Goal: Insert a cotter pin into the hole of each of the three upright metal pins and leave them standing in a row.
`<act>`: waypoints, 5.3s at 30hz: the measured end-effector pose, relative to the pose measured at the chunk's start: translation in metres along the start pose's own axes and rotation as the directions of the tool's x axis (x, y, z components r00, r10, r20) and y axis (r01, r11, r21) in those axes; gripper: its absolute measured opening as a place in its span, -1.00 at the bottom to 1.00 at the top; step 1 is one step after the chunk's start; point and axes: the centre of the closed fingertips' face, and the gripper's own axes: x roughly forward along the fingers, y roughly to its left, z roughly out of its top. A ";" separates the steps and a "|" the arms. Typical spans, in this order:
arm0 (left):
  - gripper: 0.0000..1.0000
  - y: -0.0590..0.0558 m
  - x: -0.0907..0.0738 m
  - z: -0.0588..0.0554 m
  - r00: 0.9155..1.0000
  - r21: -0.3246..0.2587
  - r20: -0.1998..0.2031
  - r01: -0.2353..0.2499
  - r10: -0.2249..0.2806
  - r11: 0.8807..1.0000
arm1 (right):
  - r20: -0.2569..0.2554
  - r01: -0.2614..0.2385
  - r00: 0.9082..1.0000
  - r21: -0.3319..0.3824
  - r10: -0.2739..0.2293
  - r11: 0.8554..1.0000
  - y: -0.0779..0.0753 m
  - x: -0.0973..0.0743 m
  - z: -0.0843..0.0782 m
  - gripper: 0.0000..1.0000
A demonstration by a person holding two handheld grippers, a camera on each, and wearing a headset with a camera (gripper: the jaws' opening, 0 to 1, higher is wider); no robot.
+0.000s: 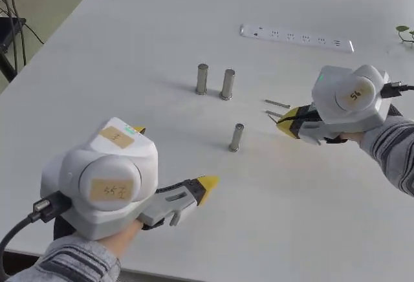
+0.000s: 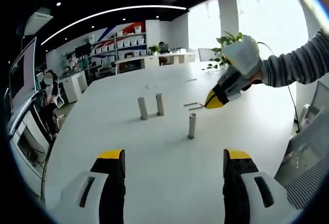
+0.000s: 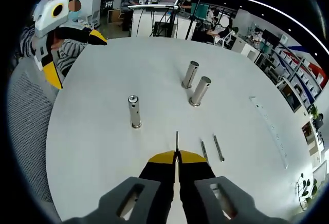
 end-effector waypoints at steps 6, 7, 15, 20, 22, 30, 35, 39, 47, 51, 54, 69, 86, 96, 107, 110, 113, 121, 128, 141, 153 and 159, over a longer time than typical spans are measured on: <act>0.38 -0.009 0.004 0.010 0.998 -0.094 0.008 0.056 -0.055 0.994 | 0.061 -0.021 0.998 -0.068 0.026 0.997 0.016 -0.009 0.014 -1.00; 0.33 -0.013 0.005 0.011 0.997 -0.127 0.009 0.081 -0.080 0.989 | 0.066 -0.022 0.997 -0.077 0.027 0.997 0.018 -0.009 0.016 -1.00; -0.12 -0.030 0.007 0.024 0.981 -0.203 0.026 0.193 -0.191 0.960 | 0.103 -0.042 0.993 -0.175 0.061 0.984 0.046 -0.024 0.034 -1.00; -0.19 -0.038 0.007 0.025 0.976 -0.223 0.019 0.214 -0.215 0.951 | 0.128 -0.064 0.987 -0.222 0.094 0.973 0.063 -0.031 0.044 -1.00; -0.29 -0.044 0.006 0.026 0.969 -0.249 0.024 0.244 -0.246 0.937 | 0.137 -0.076 0.984 -0.244 0.112 0.967 0.070 -0.033 0.048 -1.00; -0.59 -0.056 0.005 0.035 0.948 -0.368 0.083 0.315 -0.307 0.875 | 0.156 -0.100 0.975 -0.326 0.158 0.940 0.092 -0.042 0.061 -1.00; -0.69 -0.060 0.003 0.038 0.938 -0.411 0.110 0.345 -0.330 0.844 | 0.175 -0.104 0.969 -0.356 0.176 0.928 0.099 -0.047 0.070 -1.00; -0.82 -0.062 0.002 0.040 0.930 -0.448 0.134 0.366 -0.343 0.816 | 0.181 -0.111 0.965 -0.377 0.191 0.919 0.105 -0.049 0.075 -1.00; -0.98 -0.065 0.001 0.039 0.925 -0.492 0.148 0.376 -0.349 0.785 | 0.200 -0.111 0.960 -0.378 0.198 0.919 0.111 -0.053 0.080 -1.00; -1.00 -0.064 0.001 0.038 0.924 -0.506 0.154 0.379 -0.351 0.775 | 0.204 -0.111 0.959 -0.373 0.198 0.921 0.112 -0.053 0.081 -1.00; -1.00 -0.065 0.000 0.038 0.925 -0.493 0.151 0.377 -0.349 0.784 | 0.206 -0.109 0.958 -0.376 0.198 0.920 0.112 -0.054 0.082 -1.00; -1.00 -0.074 -0.003 0.031 0.926 -0.284 0.098 0.377 -0.364 0.882 | 0.227 -0.195 0.942 -0.233 0.249 0.953 0.121 -0.054 0.076 -0.99; -1.00 -0.087 -0.021 0.020 0.886 0.058 0.041 0.460 -0.463 0.886 | 0.279 -0.415 0.878 0.035 0.390 0.909 0.138 -0.062 0.058 -0.83; -1.00 -0.102 -0.027 0.013 0.846 0.205 -0.032 0.527 -0.532 0.825 | 0.257 -0.484 0.849 0.027 0.462 0.875 0.154 -0.063 0.055 -0.81; -1.00 -0.112 -0.029 0.014 0.822 0.255 -0.051 0.559 -0.567 0.789 | 0.225 -0.526 0.830 0.014 0.510 0.850 0.163 -0.059 0.047 -1.00; -1.00 -0.110 -0.028 0.014 0.825 0.248 -0.050 0.556 -0.563 0.793 | 0.224 -0.518 0.835 0.012 0.502 0.855 0.162 -0.059 0.046 -1.00; -1.00 -0.108 -0.027 0.012 0.831 0.236 -0.054 0.549 -0.554 0.802 | 0.224 -0.509 0.840 0.012 0.494 0.860 0.159 -0.060 0.046 -1.00; -1.00 -0.104 -0.026 0.009 0.842 0.205 -0.046 0.535 -0.538 0.820 | 0.213 -0.479 0.854 -0.030 0.474 0.877 0.156 -0.060 0.049 -1.00; -1.00 -0.102 -0.023 0.007 0.849 0.193 -0.049 0.524 -0.526 0.829 | 0.184 -0.451 0.871 -0.073 0.457 0.890 0.155 -0.057 0.048 -1.00; -0.79 -0.081 -0.012 0.011 0.908 0.130 -0.002 0.415 -0.418 0.901 | 0.073 -0.335 0.938 -0.054 0.338 0.941 0.128 -0.045 0.023 -1.00; -0.63 -0.052 0.012 0.012 0.959 0.058 0.031 0.281 -0.283 0.958 | -0.051 -0.178 0.982 0.070 0.182 0.981 0.085 -0.034 -0.005 -1.00; -0.57 -0.045 0.031 0.007 0.973 0.079 0.011 0.230 -0.231 0.970 | -0.063 -0.124 0.989 0.116 0.132 0.986 0.071 -0.029 -0.002 -1.00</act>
